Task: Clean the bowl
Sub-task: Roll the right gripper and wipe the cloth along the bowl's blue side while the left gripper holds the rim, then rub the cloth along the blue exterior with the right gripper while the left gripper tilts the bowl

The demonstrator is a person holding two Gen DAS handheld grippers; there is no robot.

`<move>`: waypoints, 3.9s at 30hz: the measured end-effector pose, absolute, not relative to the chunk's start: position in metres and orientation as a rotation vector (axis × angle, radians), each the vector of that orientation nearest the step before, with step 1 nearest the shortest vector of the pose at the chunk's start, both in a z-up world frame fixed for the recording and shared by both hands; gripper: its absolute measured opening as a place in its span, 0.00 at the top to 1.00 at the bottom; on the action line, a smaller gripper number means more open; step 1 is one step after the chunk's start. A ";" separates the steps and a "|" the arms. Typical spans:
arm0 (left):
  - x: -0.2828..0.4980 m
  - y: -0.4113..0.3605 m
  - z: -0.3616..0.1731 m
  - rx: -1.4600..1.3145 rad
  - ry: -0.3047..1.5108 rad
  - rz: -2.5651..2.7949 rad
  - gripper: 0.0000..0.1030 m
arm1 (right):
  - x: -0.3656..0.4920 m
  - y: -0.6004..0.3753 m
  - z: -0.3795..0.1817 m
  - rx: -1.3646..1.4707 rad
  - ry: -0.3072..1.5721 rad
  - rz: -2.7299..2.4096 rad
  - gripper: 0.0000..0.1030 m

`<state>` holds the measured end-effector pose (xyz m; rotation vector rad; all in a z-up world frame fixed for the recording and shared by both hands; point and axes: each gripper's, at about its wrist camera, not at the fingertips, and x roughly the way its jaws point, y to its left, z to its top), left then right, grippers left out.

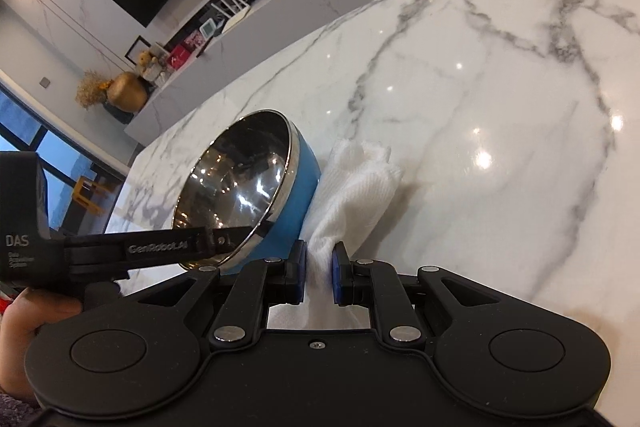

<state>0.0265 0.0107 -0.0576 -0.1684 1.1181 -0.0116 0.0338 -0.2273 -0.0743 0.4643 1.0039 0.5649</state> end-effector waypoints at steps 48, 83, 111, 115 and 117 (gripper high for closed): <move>0.022 -0.007 -0.057 0.112 0.972 -0.131 0.73 | 0.044 -0.210 -0.076 0.171 0.983 0.593 0.88; 0.024 0.000 -0.057 0.009 1.056 -0.124 0.57 | 0.034 -0.197 -0.067 -0.059 0.951 0.690 0.89; 0.027 0.011 -0.053 -0.062 1.036 -0.096 0.79 | 0.040 -0.229 -0.046 0.122 0.862 0.702 0.89; 0.027 0.008 -0.054 -0.066 1.050 -0.111 0.74 | 0.038 -0.222 -0.053 0.085 0.915 0.717 0.89; 0.027 0.008 -0.054 -0.065 1.055 -0.113 0.73 | 0.037 -0.216 -0.057 0.062 0.947 0.725 0.89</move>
